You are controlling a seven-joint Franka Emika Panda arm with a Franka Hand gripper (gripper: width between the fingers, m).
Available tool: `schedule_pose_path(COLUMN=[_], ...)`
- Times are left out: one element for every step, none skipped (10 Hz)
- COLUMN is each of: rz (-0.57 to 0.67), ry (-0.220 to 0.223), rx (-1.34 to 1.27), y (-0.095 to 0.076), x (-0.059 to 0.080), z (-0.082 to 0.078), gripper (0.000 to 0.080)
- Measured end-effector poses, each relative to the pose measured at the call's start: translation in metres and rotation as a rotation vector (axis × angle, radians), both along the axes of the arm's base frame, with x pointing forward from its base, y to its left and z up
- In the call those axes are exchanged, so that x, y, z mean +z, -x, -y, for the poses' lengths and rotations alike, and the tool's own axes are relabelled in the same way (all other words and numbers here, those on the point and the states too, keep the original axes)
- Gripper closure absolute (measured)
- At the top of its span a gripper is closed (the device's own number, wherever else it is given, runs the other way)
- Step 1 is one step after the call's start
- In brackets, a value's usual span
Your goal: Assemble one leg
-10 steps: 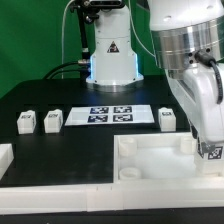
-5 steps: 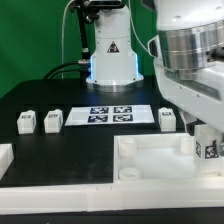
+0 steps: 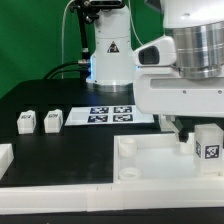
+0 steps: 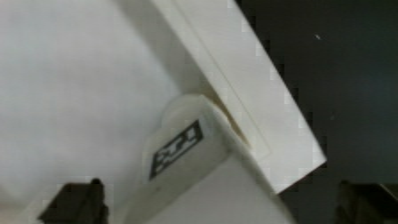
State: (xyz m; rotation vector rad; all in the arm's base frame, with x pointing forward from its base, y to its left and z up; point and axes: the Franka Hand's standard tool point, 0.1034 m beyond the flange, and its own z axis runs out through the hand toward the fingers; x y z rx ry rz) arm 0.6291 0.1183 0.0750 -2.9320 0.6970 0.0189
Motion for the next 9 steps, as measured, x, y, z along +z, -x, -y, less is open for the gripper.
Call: schedule_pose_path(rz=[0.013, 0.033, 0.052, 0.053, 0.051, 0.048, 0.048, 0.036, 0.025], ry=[0.009, 0.029, 0.035, 0.036, 0.034, 0.034, 0.034, 0.027, 0.029], rx=[0.1, 0.264, 0.427, 0.449, 0.435, 0.409, 0.409, 0.304, 0.221], y=[0.0003, -0.0001, -0.0005, -0.0003, -0.0002, -0.0002, -0.0001, 0.0002, 0.0002], x=[0.0001, 0.0007, 0.0006, 0.0, -0.0002, -0.0004, -0.0006, -0.0008, -0.0017], z=[-0.0019, -0.0007, 0.0013, 0.0015, 0.0014, 0.0013, 0.0013, 0.0004, 0.0035], gripper=[0.015, 0.015, 0.015, 0.015, 0.015, 0.0249, 0.0387, 0.0502, 0.0502])
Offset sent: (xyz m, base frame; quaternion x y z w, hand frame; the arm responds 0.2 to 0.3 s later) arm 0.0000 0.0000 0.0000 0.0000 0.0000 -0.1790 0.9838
